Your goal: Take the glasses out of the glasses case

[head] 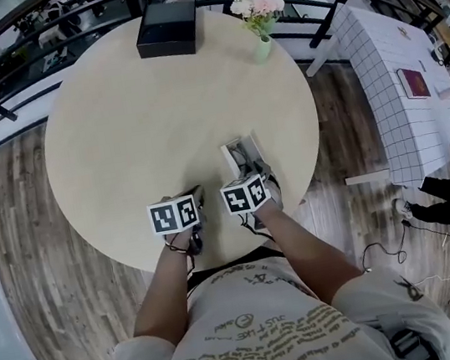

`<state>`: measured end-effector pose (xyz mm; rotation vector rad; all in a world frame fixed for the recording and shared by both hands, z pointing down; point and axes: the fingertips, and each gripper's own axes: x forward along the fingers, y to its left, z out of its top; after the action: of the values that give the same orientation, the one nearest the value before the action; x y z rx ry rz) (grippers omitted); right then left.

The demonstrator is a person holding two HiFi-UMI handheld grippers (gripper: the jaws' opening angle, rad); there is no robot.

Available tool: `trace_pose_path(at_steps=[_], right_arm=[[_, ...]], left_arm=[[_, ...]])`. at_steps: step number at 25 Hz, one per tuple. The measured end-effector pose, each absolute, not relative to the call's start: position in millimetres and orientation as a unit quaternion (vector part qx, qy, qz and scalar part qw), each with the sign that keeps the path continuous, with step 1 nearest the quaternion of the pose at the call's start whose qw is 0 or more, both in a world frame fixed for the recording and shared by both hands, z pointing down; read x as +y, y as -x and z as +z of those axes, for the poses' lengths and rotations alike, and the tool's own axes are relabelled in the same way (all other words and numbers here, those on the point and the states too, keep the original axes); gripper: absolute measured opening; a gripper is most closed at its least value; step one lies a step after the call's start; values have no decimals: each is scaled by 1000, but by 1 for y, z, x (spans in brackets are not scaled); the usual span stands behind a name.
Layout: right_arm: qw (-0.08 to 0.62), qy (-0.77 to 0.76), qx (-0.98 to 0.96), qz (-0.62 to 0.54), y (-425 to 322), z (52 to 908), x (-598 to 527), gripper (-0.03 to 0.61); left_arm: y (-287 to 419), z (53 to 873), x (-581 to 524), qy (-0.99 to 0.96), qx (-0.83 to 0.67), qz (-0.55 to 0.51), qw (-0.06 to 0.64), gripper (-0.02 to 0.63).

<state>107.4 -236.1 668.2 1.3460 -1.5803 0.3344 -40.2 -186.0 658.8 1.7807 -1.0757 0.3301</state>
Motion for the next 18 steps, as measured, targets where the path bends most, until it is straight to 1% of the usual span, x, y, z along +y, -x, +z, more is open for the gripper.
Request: trace_pose_path(at_steps=[6,9,13,18], right_arm=[[513,-553,-643,132,-109,674,-236,78],[514,-555,-642,123,-113,670,-241,37],[497,-559,-648,143,-115,665,-242,29],[450,-569,-665,177,-113,658,-236,26]], left_arm=[[51,654,-184,-738,-445,135,490,14],[53,651,-184,-739,-446,133,487,14],[53,646,-182,-743,-444,132,484,14],[52,641,-181,-748,-442,131,478,14]])
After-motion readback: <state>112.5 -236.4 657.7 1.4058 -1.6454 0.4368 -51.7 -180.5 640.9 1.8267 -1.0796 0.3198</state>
